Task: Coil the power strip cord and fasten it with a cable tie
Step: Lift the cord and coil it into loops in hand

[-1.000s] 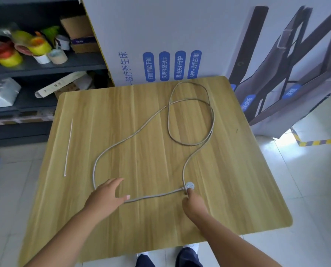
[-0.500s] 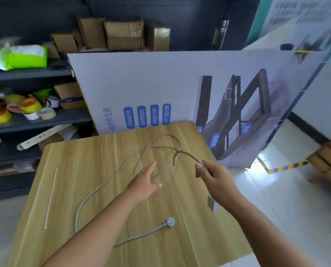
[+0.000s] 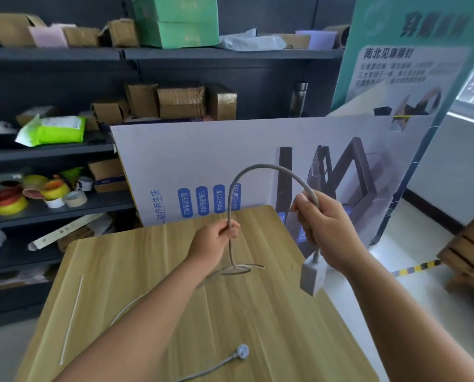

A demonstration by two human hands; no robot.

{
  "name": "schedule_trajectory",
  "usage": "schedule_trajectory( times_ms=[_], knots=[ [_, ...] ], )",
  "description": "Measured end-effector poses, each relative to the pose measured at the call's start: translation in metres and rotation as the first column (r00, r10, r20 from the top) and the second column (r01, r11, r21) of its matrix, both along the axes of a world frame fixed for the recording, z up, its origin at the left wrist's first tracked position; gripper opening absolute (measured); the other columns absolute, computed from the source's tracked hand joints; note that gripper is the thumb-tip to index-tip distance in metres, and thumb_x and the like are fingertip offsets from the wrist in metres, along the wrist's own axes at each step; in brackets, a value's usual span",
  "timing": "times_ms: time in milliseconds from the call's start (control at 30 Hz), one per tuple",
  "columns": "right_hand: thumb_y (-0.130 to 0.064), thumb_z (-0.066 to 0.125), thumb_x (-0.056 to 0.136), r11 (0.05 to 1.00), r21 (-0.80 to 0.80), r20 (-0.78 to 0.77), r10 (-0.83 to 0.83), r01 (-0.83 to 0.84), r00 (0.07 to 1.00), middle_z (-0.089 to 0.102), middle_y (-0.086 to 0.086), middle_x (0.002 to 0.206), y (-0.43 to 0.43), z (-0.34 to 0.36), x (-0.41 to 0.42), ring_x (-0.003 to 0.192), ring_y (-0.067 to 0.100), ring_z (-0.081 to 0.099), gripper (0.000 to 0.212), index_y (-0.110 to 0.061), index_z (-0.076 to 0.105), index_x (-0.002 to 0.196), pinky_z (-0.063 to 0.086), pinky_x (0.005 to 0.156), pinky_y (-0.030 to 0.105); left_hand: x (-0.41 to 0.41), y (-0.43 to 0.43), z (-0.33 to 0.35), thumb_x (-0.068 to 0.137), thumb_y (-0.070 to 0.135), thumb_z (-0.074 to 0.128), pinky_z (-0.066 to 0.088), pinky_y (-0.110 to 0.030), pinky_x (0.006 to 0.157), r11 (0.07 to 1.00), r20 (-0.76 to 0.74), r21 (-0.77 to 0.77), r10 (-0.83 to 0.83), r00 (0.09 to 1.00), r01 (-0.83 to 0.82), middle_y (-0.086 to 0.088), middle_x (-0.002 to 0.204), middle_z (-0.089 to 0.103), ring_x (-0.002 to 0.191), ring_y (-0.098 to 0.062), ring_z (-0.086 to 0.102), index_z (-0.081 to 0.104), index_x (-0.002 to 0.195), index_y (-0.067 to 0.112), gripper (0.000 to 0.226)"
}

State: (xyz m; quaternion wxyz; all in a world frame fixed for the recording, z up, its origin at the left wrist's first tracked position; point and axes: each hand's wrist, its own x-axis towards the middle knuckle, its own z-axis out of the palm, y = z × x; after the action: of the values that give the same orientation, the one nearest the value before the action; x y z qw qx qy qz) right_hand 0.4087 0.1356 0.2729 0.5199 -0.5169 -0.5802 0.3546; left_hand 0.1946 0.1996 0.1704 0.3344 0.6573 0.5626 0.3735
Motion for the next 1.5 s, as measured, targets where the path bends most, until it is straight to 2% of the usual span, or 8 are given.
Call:
schedule_trajectory(
  times_ms=[300,467,600,833,1000,1167,1367,1500],
  knots=[
    [-0.026,0.067,0.091,0.950,-0.221,-0.044,0.217,-0.221,0.975,0.071,-0.005,0.077,0.031,-0.042,-0.067,0.046,0.007,0.041,0.023,-0.016,0.070,0.111,0.035,0.042,0.022,-0.012,-0.014,0.063,0.094,0.028,0.059,0.058,-0.034,0.077,0.994,0.280,0.106,-0.041,0.959,0.012,0.000,0.077,0.074,0.077,-0.013,0.073,0.070,0.106,0.019,0.019],
    [-0.018,0.064,0.092,0.888,-0.230,0.017,0.414,-0.399,0.910,0.062,0.001,0.064,0.031,-0.041,-0.093,0.050,0.009,0.041,0.014,-0.008,0.073,0.091,0.035,0.048,0.024,-0.023,-0.024,0.082,0.092,0.035,0.060,0.058,-0.040,0.078,0.981,0.174,0.186,0.026,0.984,-0.059,-0.005,0.079,0.075,0.074,-0.021,0.072,0.074,0.096,0.027,0.016],
    [-0.033,0.051,0.099,0.953,-0.155,0.069,0.275,-0.262,0.959,0.055,-0.005,0.052,0.032,-0.037,-0.106,0.053,0.014,0.046,0.039,-0.015,0.061,0.066,0.039,0.058,0.030,-0.037,-0.029,0.074,0.090,0.043,0.059,0.052,-0.029,0.082,0.962,0.074,0.258,0.075,0.994,-0.092,-0.002,0.098,0.065,0.088,-0.015,0.063,0.069,0.115,0.026,0.031],
    [-0.028,0.042,0.104,0.988,-0.044,-0.207,0.137,-0.149,0.969,0.045,0.003,0.056,0.037,0.025,-0.111,0.056,0.015,0.051,0.041,-0.012,0.047,0.067,0.048,0.063,0.028,-0.038,-0.056,-0.025,0.095,0.039,0.051,0.056,-0.043,0.083,0.962,0.052,-0.270,0.047,0.998,-0.031,0.002,0.108,0.065,0.080,-0.010,0.069,0.052,0.129,0.026,0.036],
    [-0.031,0.041,0.103,0.988,0.064,-0.576,0.151,-0.140,0.803,0.042,-0.002,0.049,0.030,0.099,-0.116,0.046,0.016,0.046,0.037,-0.014,0.047,0.071,0.049,0.054,0.030,-0.017,-0.070,-0.048,0.089,0.040,0.060,0.037,-0.026,0.093,0.919,-0.019,-0.393,-0.058,0.998,0.046,0.010,0.138,0.044,0.127,-0.015,0.047,0.034,0.145,0.031,0.062],
    [-0.030,0.038,0.104,0.985,0.171,-0.653,0.103,0.014,0.751,0.040,-0.003,0.051,0.026,0.133,-0.115,0.045,0.014,0.042,0.032,-0.013,0.047,0.078,0.044,0.053,0.029,0.014,-0.075,-0.048,0.097,0.033,0.052,0.038,-0.010,0.078,0.889,0.225,-0.414,-0.111,0.968,0.198,0.004,0.126,0.055,0.103,-0.004,0.052,0.056,0.123,0.028,0.027],
    [-0.031,0.037,0.104,0.856,0.304,-0.401,-0.282,0.417,0.872,0.046,-0.004,0.064,0.047,0.129,-0.056,0.049,0.008,0.045,0.024,-0.013,0.047,0.092,0.048,0.052,0.027,-0.010,-0.081,-0.054,0.101,0.030,0.043,0.052,-0.038,0.083,0.927,0.170,-0.293,-0.192,0.967,0.235,0.008,0.069,0.060,0.067,-0.006,0.058,0.057,0.085,0.024,0.022],
    [-0.039,0.042,0.097,0.840,0.354,0.174,-0.491,0.411,0.854,0.055,0.007,0.073,0.064,0.100,-0.005,0.066,0.031,0.055,0.032,-0.008,0.051,0.095,0.052,0.061,0.045,-0.064,-0.075,-0.019,0.094,0.037,0.056,0.043,-0.017,0.059,0.999,-0.057,-0.042,-0.010,0.998,0.007,0.009,0.075,0.061,0.063,-0.003,0.054,0.058,0.088,0.032,0.008]
  ],
)
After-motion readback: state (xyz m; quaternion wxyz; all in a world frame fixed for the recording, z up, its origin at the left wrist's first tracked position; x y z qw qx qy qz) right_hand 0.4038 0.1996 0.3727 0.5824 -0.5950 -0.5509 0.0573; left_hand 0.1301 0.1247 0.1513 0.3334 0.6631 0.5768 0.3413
